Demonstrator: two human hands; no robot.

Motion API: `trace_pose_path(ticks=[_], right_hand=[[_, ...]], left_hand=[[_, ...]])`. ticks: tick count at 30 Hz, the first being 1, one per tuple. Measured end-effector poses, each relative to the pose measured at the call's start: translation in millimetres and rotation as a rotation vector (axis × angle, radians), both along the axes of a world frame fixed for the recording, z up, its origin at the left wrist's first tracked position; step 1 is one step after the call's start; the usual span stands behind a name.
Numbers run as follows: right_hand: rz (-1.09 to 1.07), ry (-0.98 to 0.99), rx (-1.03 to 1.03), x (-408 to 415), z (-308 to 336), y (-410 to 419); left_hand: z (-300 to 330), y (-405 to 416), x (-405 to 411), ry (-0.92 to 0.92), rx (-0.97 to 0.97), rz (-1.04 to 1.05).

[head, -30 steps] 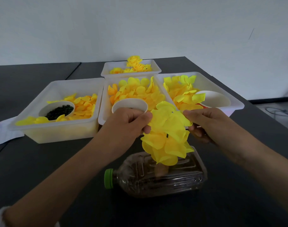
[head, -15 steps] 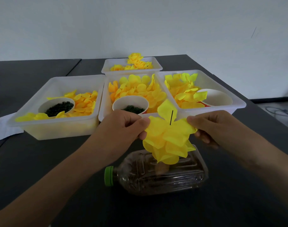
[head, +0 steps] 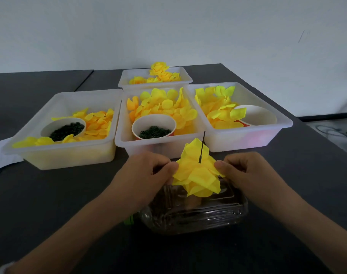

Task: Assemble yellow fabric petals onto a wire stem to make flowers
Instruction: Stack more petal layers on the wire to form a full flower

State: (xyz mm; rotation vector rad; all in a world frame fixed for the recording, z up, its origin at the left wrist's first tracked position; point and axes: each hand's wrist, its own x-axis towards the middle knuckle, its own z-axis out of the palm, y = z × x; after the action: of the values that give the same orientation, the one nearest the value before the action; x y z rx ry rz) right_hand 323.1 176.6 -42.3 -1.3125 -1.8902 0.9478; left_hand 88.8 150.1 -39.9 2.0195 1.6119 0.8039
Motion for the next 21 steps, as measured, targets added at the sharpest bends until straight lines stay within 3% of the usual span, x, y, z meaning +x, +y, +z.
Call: trace_pose_path(ticks=[6, 12, 14, 17, 21], right_hand=[[-0.029, 0.022, 0.087, -3.3, -6.6, -8.0], [-0.011, 0.092, 0.106, 10.4, 27.2, 2.0], [-0.139, 0.001, 0.169, 23.8, 45.4, 29.4], [-0.307, -0.183, 0.281, 46.8, 64.9, 93.5], [-0.315, -0.637, 0.106, 61.2, 44.9, 174.0]], left_hand=[[-7.2, -3.5, 2.3, -0.064, -0.001, 0.015], [22.7, -7.9, 3.7, -0.104, 0.265, 0.188], [34.8, -10.1, 5.8, -0.075, 0.384, 0.147], [41.4, -14.5, 14.4, 0.110, 0.451, -0.057], [23.8, -16.9, 28.5, 0.385, 0.448, -0.225]])
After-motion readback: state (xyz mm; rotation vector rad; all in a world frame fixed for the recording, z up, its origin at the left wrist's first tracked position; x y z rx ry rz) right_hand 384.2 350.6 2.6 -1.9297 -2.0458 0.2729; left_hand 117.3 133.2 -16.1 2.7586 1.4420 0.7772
